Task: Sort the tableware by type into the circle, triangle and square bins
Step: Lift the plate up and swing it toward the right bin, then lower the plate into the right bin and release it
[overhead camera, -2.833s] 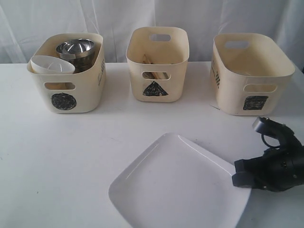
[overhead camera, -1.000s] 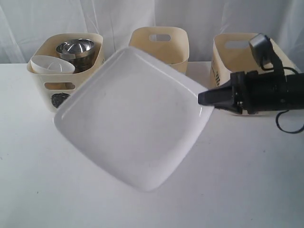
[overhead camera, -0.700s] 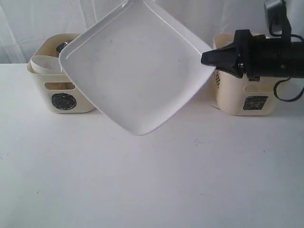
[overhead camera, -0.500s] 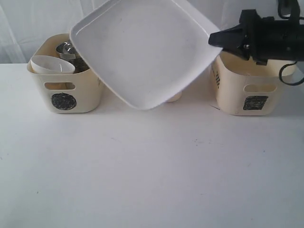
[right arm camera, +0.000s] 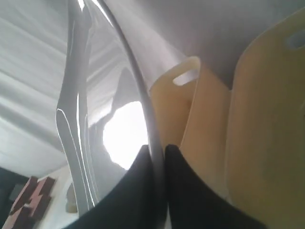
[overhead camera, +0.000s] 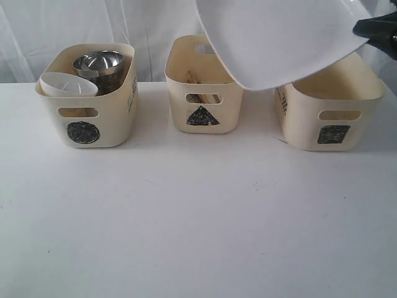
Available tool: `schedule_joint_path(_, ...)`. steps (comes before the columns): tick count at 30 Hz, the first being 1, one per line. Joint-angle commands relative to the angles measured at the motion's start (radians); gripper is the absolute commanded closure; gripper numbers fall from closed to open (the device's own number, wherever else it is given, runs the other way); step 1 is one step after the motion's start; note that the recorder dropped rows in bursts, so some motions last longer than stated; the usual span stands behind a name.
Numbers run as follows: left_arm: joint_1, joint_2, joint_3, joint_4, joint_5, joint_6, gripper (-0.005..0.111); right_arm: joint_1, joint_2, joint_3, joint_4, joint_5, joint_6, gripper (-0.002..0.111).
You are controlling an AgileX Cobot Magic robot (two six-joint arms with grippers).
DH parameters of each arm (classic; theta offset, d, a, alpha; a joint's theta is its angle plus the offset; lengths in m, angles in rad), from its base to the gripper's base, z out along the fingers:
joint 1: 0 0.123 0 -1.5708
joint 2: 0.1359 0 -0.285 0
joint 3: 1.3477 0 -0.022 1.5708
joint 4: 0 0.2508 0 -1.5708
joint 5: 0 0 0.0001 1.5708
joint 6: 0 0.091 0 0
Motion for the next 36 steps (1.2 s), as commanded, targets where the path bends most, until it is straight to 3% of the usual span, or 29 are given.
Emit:
schedule_joint_path(1, -0.001, -0.003, 0.003, -0.014, 0.0, 0.002, 0.107, -0.059, -0.008, -0.031, 0.068, -0.035, 0.013, 0.108)
schedule_joint_path(13, -0.001, -0.003, 0.003, -0.011, 0.002, 0.002, 0.107, -0.159, -0.006, -0.086, 0.068, -0.256, -0.016, 0.108)
schedule_joint_path(36, -0.001, -0.003, 0.003, -0.011, 0.003, 0.002, 0.107, -0.16, 0.007, -0.086, -0.024, -0.431, -0.42, 0.108)
